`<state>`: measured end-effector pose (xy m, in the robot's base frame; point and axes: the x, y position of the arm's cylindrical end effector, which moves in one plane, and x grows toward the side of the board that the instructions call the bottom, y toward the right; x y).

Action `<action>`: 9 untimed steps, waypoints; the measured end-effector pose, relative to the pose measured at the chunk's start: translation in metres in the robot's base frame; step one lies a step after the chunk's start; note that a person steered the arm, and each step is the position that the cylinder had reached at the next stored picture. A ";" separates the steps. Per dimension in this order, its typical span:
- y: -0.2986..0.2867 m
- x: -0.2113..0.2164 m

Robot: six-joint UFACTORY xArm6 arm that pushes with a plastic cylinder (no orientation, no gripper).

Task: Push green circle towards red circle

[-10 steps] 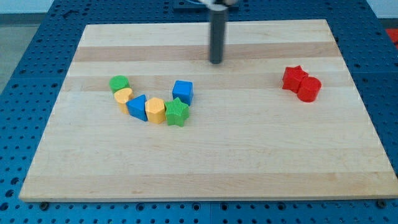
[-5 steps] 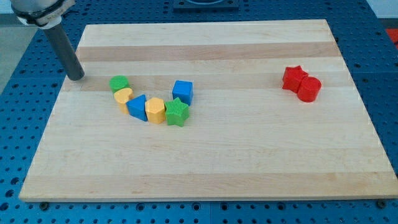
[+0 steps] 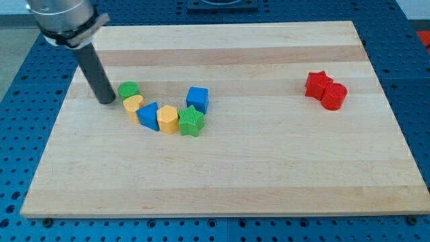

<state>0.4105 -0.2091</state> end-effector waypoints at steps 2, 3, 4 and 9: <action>0.054 -0.015; 0.082 -0.019; 0.135 -0.032; 0.191 -0.048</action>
<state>0.3623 -0.0176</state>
